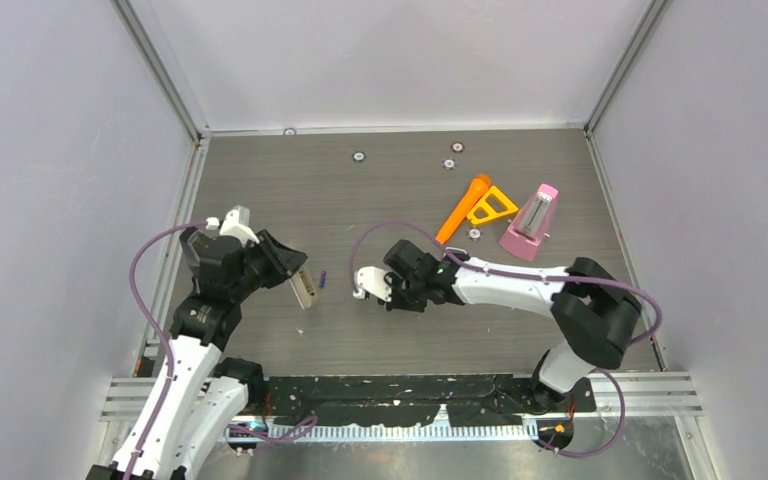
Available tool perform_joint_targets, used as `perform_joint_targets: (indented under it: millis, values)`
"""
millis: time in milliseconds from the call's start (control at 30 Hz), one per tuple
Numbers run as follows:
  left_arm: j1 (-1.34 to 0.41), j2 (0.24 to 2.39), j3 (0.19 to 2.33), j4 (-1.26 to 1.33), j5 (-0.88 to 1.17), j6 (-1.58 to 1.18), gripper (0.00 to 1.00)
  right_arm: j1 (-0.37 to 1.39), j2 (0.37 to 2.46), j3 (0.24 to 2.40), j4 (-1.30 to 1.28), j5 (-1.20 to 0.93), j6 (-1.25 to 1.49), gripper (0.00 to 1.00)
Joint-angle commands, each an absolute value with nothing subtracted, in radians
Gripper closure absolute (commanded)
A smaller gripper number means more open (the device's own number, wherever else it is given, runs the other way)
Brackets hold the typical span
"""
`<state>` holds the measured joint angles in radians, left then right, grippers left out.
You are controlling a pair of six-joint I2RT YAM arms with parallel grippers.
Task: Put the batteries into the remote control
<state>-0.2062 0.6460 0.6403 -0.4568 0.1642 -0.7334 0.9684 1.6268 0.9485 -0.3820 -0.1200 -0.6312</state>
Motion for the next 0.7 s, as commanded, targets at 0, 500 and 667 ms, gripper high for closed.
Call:
perform_joint_targets:
  millis: [0,500,667]
  values:
    - [-0.198,0.627,0.606,-0.304,0.295,-0.745,1.00,0.938,1.447,0.960,-0.255,-0.163,-0.402,0.95]
    - [-0.293,0.589,0.433,0.312,0.520,-0.955,1.00,1.041,1.071,0.866,0.181,0.018,0.378,0.95]
    - [-0.383,0.566,0.411,0.368,0.439,-0.960,1.00,1.141,1.089,0.874,0.267,0.159,0.409,0.94]
